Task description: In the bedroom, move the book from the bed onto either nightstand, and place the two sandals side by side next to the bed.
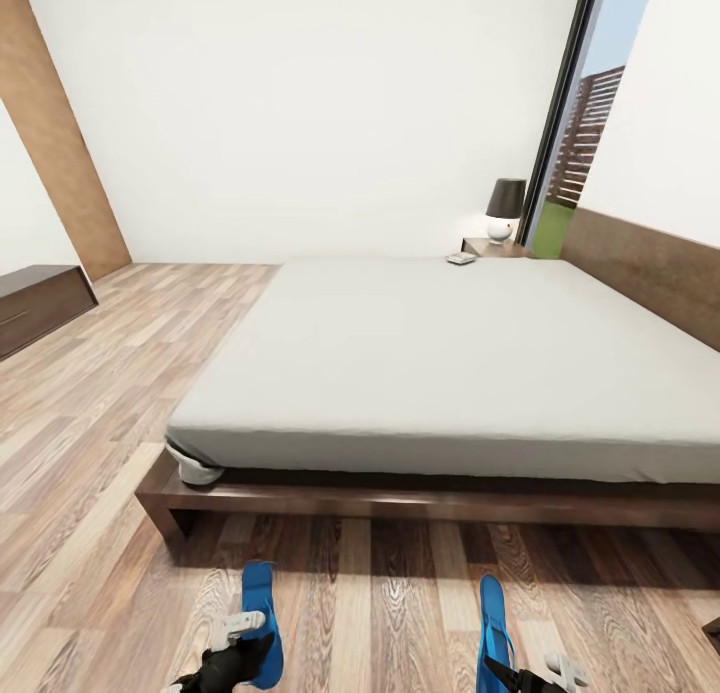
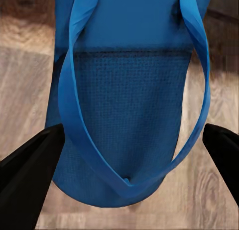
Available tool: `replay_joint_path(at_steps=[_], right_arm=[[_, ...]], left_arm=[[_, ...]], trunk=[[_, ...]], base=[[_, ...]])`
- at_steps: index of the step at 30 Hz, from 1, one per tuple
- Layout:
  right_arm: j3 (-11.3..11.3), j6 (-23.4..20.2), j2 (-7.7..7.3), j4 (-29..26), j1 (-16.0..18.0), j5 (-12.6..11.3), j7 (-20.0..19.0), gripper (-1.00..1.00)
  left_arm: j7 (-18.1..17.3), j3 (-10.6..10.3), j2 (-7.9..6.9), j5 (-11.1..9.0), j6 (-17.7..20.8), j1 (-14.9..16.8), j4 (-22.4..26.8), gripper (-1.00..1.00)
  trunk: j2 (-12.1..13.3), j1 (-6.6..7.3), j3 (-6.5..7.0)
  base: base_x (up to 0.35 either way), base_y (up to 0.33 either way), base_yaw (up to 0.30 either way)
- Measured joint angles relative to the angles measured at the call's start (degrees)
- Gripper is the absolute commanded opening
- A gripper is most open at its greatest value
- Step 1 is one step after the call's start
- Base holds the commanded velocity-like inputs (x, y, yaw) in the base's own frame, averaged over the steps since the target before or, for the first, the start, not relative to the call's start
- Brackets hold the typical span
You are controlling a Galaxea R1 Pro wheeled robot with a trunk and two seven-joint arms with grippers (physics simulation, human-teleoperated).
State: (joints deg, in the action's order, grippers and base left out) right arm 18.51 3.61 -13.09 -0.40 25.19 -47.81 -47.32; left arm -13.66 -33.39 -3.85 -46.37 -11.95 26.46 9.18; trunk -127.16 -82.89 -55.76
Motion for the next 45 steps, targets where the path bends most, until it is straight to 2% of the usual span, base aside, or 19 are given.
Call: replay_joint_path(at_steps=[2, 4, 5, 6, 9, 12, 17, 21, 22, 24, 27, 30, 38, 45], right_arm=[[0.0, 0.0, 0.0, 0.0, 0.0, 0.0, 0.0, -1.0], [0.0, 0.0, 0.0, 0.0, 0.0, 0.0, -0.1, -1.0], [0.0, 0.0, 0.0, 0.0, 0.0, 0.0, -0.1, -1.0], [0.0, 0.0, 0.0, 0.0, 0.0, 0.0, 0.0, -1.0], [0.0, 0.0, 0.0, 0.0, 0.0, 0.0, 0.0, -1.0], [0.0, 0.0, 0.0, 0.0, 0.0, 0.0, 0.1, -1.0], [0.0, 0.0, 0.0, 0.0, 0.0, 0.0, 0.1, -1.0], [0.0, 0.0, 0.0, 0.0, 0.0, 0.0, 0.1, -1.0], [0.0, 0.0, 0.0, 0.0, 0.0, 0.0, 0.1, -1.0], [0.0, 0.0, 0.0, 0.0, 0.0, 0.0, 0.1, -1.0], [-0.1, 0.0, 0.0, 0.0, 0.0, 0.0, 0.0, -1.0], [-0.1, 0.0, 0.0, 0.0, 0.0, 0.0, -0.1, -1.0], [-0.1, -0.1, -0.04, 0.0, 0.0, -0.1, -0.2, -1.0], [-0.1, -0.1, -0.21, 0.1, 0.0, -0.2, 0.0, -1.0]], left_arm=[[5.0, -0.3, 0.01, 0.5, 2.3, 0.5, 0.7, -1.0], [11.6, -0.6, -0.09, 3.5, 10.9, 2.3, 3.7, -1.0], [14.9, -0.7, -0.2, 6.9, 15.6, 3.6, 6.0, -1.0], [17.2, -0.6, -0.26, 12.9, 19.2, 4.6, 8.3, -1.0], [18.6, -0.5, -0.29, 21.5, 21.5, 5.0, 9.4, -1.0], [18.7, -0.4, -0.36, 23.9, 22.0, 5.1, 9.5, -1.0], [17.9, -0.1, -0.41, 24.2, 22.3, 5.2, 9.6, -1.0], [17.8, 1.0, -0.39, 23.9, 22.8, 5.2, 9.7, -1.0], [17.8, 1.7, -0.42, 23.2, 23.8, 5.2, 9.8, -1.0], [17.6, 3.9, -0.49, 20.5, 27.3, 5.2, 9.9, -1.0], [17.5, 6.0, -0.59, 16.9, 29.9, 5.3, 10.1, -1.0], [17.4, 6.8, -0.58, 15.2, 30.7, 5.3, 10.3, -1.0], [17.7, 7.1, -0.65, 14.6, 31.0, 5.3, 10.3, -1.0], [17.7, 7.1, -0.58, 14.6, 30.9, 5.3, 10.4, -1.0]], trunk=[[0.0, 0.0, 0.0], [0.0, 0.0, 0.01], [0.0, 0.0, 0.01], [0.0, 0.0, 0.01], [0.0, 0.0, 0.0], [0.0, 0.0, 0.0], [0.0, 0.0, 0.0], [0.0, 0.0, 0.0], [0.0, 0.0, 0.0], [0.0, 0.0, 0.0], [0.0, 0.0, 0.0], [0.0, 0.0, 0.0], [0.0, 0.0, 0.0], [-2.8, -1.53, -1.25]], base=[[0.0, 0.0, 0.0], [0.0, 0.0, 0.0], [0.0, 0.0, 0.0], [0.0, 0.0, 0.0], [0.0, 0.0, 0.0], [0.0, 0.0, 0.0], [0.0, 0.0, 0.0], [0.0, 0.0, 0.0], [0.0, 0.0, 0.0], [0.0, 0.0, 0.0], [0.0, 0.0, 0.0], [0.0, 0.0, 0.0], [0.0, 0.0, 0.0], [0.0, 0.0, 0.0]])
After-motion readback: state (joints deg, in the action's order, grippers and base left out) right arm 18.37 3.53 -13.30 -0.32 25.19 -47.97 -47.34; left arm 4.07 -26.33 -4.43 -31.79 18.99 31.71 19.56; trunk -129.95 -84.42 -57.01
